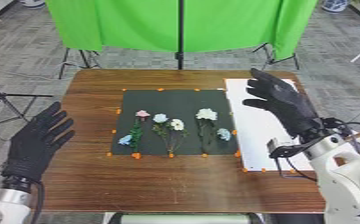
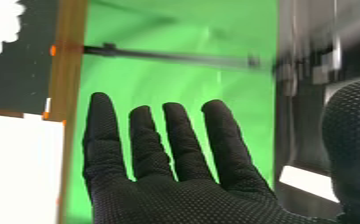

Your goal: Arrange flowers

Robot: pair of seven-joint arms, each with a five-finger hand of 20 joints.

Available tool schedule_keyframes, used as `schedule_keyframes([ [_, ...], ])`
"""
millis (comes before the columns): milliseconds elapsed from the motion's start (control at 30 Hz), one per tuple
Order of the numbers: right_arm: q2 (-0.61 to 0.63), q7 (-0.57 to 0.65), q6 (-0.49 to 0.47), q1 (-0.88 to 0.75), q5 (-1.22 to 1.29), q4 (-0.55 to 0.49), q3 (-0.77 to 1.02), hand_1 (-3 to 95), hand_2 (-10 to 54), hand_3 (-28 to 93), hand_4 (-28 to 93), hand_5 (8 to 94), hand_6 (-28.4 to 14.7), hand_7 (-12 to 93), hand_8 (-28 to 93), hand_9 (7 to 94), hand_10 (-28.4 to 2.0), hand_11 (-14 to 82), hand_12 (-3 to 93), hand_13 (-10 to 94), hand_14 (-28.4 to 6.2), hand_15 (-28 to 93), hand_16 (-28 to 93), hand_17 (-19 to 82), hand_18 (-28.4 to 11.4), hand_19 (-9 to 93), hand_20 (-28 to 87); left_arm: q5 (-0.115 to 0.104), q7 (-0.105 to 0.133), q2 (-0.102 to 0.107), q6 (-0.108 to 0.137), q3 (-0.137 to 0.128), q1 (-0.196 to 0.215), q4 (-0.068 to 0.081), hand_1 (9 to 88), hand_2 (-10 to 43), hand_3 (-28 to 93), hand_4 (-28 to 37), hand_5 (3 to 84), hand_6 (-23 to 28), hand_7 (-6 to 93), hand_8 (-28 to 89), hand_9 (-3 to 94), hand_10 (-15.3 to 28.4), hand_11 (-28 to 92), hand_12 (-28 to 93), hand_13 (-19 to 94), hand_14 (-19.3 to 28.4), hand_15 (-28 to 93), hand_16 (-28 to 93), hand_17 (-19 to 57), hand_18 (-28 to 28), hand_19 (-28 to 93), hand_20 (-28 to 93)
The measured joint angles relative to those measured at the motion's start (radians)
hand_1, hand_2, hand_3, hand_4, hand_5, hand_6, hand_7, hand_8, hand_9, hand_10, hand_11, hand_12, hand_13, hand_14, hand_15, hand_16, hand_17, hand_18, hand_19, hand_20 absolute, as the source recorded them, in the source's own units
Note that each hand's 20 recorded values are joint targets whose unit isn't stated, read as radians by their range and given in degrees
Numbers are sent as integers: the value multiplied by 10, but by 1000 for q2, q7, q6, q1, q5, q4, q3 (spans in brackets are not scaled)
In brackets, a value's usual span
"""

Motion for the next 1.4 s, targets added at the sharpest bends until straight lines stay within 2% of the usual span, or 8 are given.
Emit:
schedule_keyframes([
  [133,-41,-19,73,-90,51,-14,26,108,-58,822,-282,266,-69,86,-99,253,-118,81,215,156,-104,97,307,-13,-200,383,190,32,-5,-37,-27,7,-39,19,232,-32,679,-283,240,20,215,-124,153,90,236,121,85,112,301,-18,-149,200,392,41],
  [267,-42,-28,69,-129,-16,-7,20,106,-51,818,-282,223,-57,73,-87,229,-109,55,215,143,-101,64,326,-14,-188,357,175,132,-22,-63,-45,15,-88,38,229,-31,679,-283,229,20,214,-120,142,87,229,131,82,108,282,-4,-152,200,388,46],
  [300,-43,-31,66,-128,-38,-2,16,106,-51,819,-282,221,-56,74,-86,229,-108,53,216,144,-101,61,329,-15,-189,357,175,143,-24,-63,-45,22,-96,41,228,-31,680,-283,227,20,214,-119,142,86,228,132,82,108,282,-2,-152,200,388,46],
  [467,-61,-44,52,-98,-97,22,-2,106,-48,819,-282,222,-53,80,-86,229,-110,52,219,146,-101,51,347,-22,-191,359,177,113,-25,-61,-44,77,-133,64,229,-32,695,-283,225,19,218,-120,141,85,226,138,83,107,289,5,-152,198,389,51],
  [567,-62,-46,58,-90,-78,24,-13,105,-44,817,-282,221,-53,80,-88,218,-105,38,220,134,-97,7,376,-38,-188,340,167,106,-27,-60,-44,89,-156,73,232,-31,689,-283,225,18,222,-122,141,85,224,139,82,105,287,4,-150,196,388,51],
  [867,-59,-91,101,-94,-81,21,-27,101,-38,815,-282,195,-48,69,-81,184,-103,2,229,127,-108,-126,441,-83,-195,326,133,95,-40,-74,-46,83,-151,70,238,-28,705,-282,224,17,213,-123,134,81,207,138,76,100,271,8,-153,193,380,52],
  [1067,-101,-60,25,-104,-60,10,21,102,-44,820,-282,219,-49,90,-90,212,-110,22,222,168,-117,-87,408,-64,-205,353,126,81,-53,-78,-52,83,-146,70,240,-28,703,-283,219,15,212,-119,130,79,200,145,77,99,270,14,-154,189,382,57],
  [1400,-74,-34,113,-108,32,20,-58,107,-40,822,-280,221,-51,95,-91,206,-112,32,222,151,-102,-68,418,-65,-200,353,136,62,-61,-67,-55,58,-125,65,242,-28,701,-283,223,17,215,-121,134,82,208,145,80,102,285,11,-148,182,383,63],
])
